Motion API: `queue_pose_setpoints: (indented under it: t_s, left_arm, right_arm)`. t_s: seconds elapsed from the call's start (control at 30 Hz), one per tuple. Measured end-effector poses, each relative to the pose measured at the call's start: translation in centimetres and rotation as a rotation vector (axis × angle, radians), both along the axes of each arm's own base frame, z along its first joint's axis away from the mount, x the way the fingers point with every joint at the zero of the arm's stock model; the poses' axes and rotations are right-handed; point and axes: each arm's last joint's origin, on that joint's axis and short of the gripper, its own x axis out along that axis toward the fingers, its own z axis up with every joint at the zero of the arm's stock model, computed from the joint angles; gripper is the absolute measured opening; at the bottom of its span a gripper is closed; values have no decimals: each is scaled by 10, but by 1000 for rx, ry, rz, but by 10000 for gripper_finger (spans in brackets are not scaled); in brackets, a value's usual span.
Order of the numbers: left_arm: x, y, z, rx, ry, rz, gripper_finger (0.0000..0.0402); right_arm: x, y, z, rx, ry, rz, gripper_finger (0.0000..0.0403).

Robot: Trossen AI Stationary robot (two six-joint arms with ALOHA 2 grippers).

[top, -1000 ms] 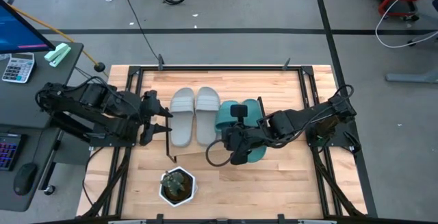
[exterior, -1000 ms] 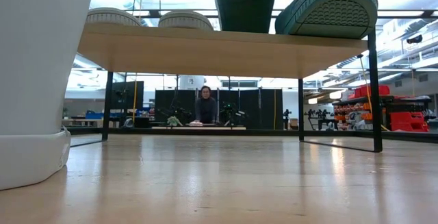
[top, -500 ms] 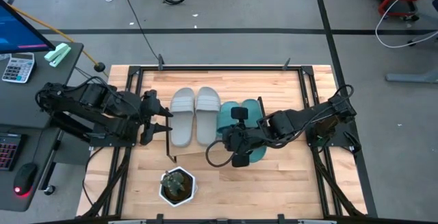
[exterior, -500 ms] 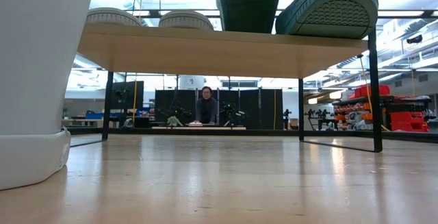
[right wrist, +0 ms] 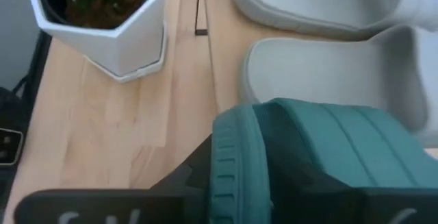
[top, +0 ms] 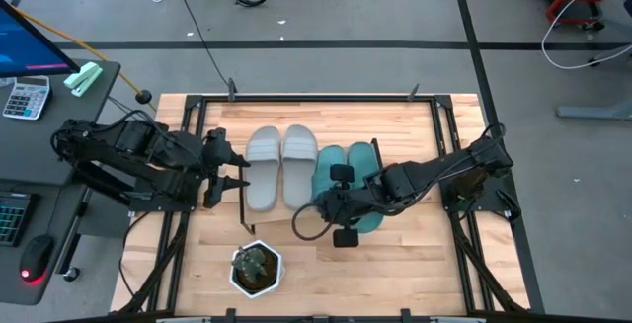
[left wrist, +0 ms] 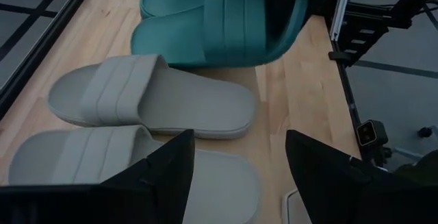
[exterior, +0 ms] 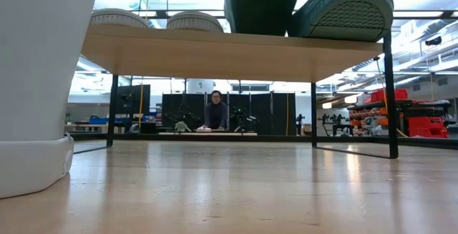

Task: Pick and place slides into the shelf
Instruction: Put the green slide on the shelf

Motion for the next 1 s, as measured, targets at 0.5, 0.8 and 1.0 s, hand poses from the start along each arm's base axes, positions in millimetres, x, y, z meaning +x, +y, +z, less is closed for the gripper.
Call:
queue_pose_setpoints:
  t_s: [0.5, 0.8, 1.0]
  left_arm:
    - [0, 0, 1, -2, -8, 0, 231]
    - [0, 0, 1, -2, -8, 0, 229]
    - [0, 0, 1, -2, -8, 0, 229]
  right_arm:
    - [6, 2, -15, 77, -28, -53, 123]
    - [6, 4, -16, 155, -1, -28, 143]
    - [5, 5, -16, 180, 15, -8, 165]
